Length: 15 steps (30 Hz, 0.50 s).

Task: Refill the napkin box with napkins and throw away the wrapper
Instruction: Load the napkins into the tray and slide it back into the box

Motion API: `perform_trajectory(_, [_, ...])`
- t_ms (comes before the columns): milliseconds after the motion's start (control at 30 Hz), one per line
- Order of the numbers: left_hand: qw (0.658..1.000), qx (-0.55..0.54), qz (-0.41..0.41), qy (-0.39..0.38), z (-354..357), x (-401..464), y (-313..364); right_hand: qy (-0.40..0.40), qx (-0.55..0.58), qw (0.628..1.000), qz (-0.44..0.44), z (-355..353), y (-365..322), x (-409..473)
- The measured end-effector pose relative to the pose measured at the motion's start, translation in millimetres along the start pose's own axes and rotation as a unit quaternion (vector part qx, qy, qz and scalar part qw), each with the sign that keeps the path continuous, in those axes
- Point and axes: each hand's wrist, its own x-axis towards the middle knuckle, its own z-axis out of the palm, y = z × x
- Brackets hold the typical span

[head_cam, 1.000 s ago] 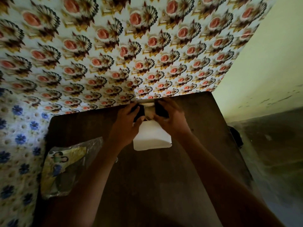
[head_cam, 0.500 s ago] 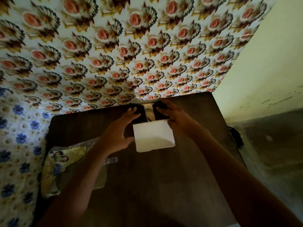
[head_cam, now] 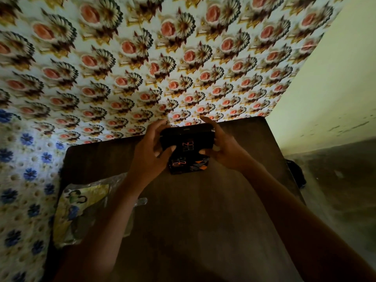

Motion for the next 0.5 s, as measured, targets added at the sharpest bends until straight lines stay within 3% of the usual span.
perform_trajectory(133, [0.995,0.090,0.017,0.038,0,8,-1,0.031,0.038,0.999,0.009,3,1,0])
perform_trajectory(267, [0.993,0.113,0.012,0.045,-3,14,-7,0.041,0.064,0.997,0.032,4,4,4])
perform_trajectory(500, [0.990,0.113,-0.083,0.001,-6,35,-10,0.035,0.026,0.998,0.049,-2,8,18])
